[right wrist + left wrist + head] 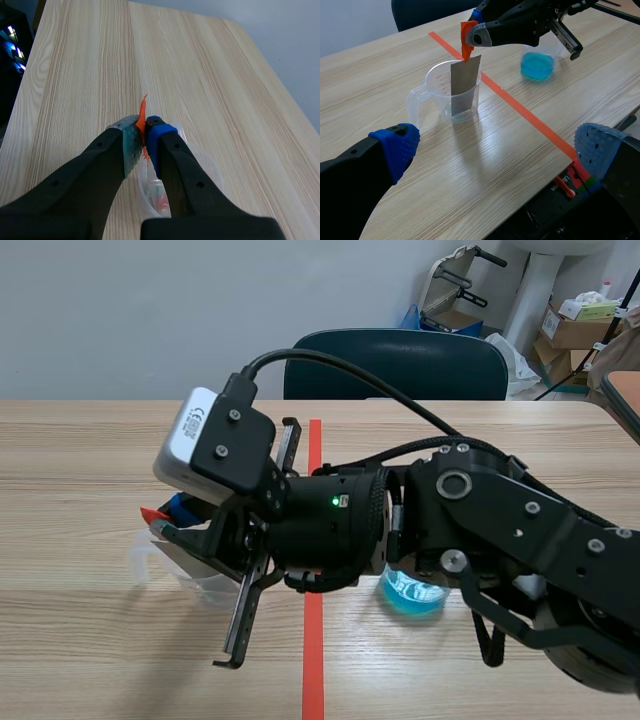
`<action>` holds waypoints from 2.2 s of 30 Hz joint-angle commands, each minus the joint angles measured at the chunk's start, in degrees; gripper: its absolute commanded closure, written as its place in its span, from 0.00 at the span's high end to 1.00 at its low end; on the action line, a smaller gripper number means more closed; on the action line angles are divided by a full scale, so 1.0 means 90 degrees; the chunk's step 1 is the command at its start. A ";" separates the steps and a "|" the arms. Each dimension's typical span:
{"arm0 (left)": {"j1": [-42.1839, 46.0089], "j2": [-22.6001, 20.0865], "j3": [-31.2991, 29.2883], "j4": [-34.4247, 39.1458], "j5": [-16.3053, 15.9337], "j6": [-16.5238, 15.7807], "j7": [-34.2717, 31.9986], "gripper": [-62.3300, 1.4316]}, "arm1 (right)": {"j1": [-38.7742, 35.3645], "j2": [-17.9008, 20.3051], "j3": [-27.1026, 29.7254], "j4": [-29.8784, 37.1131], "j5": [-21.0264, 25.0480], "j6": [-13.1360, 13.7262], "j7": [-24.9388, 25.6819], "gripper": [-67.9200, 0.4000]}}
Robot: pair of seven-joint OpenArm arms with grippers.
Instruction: Do the redox reaction experiment
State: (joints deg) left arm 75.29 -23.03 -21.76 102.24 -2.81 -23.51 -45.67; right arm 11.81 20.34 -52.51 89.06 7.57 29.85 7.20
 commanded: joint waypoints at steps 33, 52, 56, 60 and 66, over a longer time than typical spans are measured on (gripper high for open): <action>0.0017 0.0032 0.0034 0.0044 -0.0811 0.0024 -0.0095 1.00 | 0.1581 -0.0090 0.0736 0.2465 0.3691 -0.0743 -0.3793 0.02; 0.0017 0.0032 0.0034 0.0044 -0.0804 0.0046 -0.0095 1.00 | 0.1579 -0.0090 0.0753 0.2482 0.3687 -0.0889 -0.3791 0.01; 0.0017 0.0032 0.0034 0.0044 -0.0801 0.0046 -0.0095 1.00 | 0.1579 -0.0090 0.0753 0.2482 0.3687 -0.0889 -0.3791 0.02; 0.0017 0.0032 0.0034 0.0044 -0.0801 0.0046 -0.0095 1.00 | 0.1579 -0.0090 0.0753 0.2482 0.3687 -0.0889 -0.3791 0.02; 0.0017 0.0032 0.0034 0.0044 -0.0801 0.0046 -0.0092 1.00 | 0.1576 -0.0090 0.0753 0.2482 0.3687 -0.0889 -0.3791 0.02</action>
State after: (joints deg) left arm 75.29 -23.03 -21.76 102.21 -9.50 -23.00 -45.67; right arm 25.04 19.81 -46.24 110.63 40.38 21.87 -27.70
